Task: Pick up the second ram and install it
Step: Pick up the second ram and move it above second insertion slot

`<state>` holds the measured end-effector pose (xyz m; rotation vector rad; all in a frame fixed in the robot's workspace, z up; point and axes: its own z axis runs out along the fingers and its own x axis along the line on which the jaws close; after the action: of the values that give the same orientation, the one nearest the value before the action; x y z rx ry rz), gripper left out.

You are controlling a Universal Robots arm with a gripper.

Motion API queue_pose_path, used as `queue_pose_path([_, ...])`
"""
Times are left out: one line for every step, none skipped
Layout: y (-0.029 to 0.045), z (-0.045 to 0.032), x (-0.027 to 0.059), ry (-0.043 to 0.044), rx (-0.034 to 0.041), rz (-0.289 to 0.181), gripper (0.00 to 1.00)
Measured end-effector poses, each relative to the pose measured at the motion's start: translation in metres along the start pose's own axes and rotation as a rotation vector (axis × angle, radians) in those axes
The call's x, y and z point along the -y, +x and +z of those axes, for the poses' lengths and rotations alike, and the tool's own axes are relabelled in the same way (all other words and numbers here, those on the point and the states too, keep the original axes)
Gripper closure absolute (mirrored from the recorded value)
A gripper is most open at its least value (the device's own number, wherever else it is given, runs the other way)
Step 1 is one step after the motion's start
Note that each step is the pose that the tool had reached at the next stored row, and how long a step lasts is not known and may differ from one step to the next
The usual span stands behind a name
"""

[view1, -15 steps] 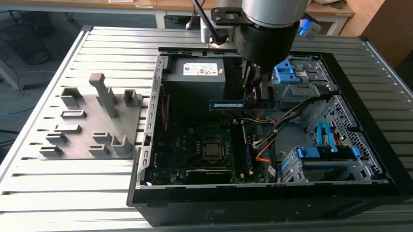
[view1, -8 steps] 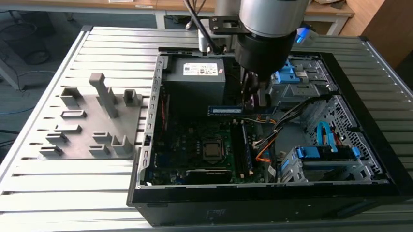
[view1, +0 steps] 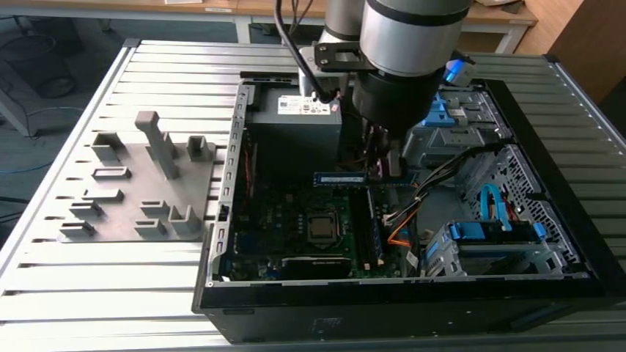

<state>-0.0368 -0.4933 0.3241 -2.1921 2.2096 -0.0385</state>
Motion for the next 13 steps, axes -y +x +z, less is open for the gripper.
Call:
queue_pose_path([0.0006, 0.001, -0.0001, 0.0, 0.0, 0.0, 0.86])
queue_pose_path([0.0013, 0.002, -0.0001, 0.0, 0.0, 0.0, 0.86])
queue_pose_path([0.0019, 0.0031, -0.0002, -0.0001, 0.0, 0.0, 0.86])
queue_pose_path([0.0025, 0.0045, -0.0002, 0.0, 0.0001, 0.0, 0.86])
queue_pose_path([0.0031, 0.0058, -0.0003, 0.0, 0.0, 0.0, 0.86])
queue_pose_path([0.0035, 0.0073, -0.0003, 0.0, 0.0, 0.0, 0.86])
queue_pose_path([0.004, 0.0089, -0.0004, 0.0, 0.0, 0.0, 0.86])
queue_pose_path([0.0044, 0.0105, -0.0004, 0.0, -0.0001, 0.0, 0.86])
queue_pose_path([0.0047, 0.0121, -0.0005, 0.0, 0.0, 0.0, 0.86])
queue_pose_path([0.005, 0.0135, -0.0006, 0.0, -0.0001, 0.0, 0.86])
queue_pose_path([0.0053, 0.0151, -0.0006, 0.0, -0.0001, 0.0, 0.86])
queue_pose_path([0.0056, 0.0165, -0.0007, 0.0, -0.0001, 0.0, 0.86])
queue_pose_path([0.0059, 0.0177, -0.0007, 0.0, 0.0, 0.0, 0.86])
